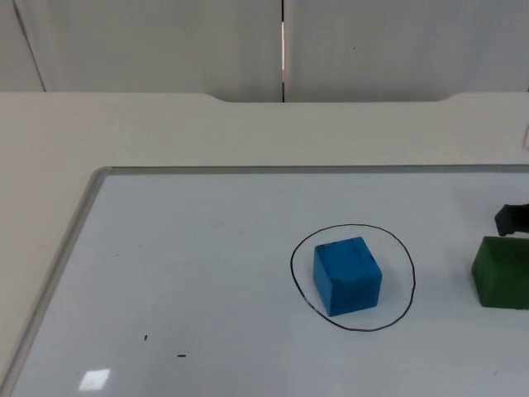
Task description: Push the two cubes into the marked area.
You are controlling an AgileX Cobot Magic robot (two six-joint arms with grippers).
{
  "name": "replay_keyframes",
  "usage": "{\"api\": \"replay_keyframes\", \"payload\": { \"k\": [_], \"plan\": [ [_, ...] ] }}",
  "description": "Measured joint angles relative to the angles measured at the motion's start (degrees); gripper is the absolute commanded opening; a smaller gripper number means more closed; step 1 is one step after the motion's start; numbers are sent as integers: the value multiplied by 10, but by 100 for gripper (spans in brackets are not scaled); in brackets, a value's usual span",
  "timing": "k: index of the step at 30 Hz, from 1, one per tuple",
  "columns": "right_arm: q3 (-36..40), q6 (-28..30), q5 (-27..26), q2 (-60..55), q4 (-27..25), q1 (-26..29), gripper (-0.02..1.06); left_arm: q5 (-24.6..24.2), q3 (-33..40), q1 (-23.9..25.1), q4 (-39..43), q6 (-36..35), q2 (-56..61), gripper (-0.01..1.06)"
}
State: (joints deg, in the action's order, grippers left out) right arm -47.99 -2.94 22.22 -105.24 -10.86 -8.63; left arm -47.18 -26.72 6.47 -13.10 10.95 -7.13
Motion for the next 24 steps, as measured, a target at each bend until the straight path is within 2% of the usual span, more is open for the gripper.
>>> {"api": "replay_keyframes", "payload": {
  "k": [13, 24],
  "plan": [
    [0, -6, -1, 0, -41, -3, 5, 0, 0, 0, 0, 0, 0, 0],
    [0, -11, 1, 0, -53, -10, 5, 0, 0, 0, 0, 0, 25, 0]
  ]
}}
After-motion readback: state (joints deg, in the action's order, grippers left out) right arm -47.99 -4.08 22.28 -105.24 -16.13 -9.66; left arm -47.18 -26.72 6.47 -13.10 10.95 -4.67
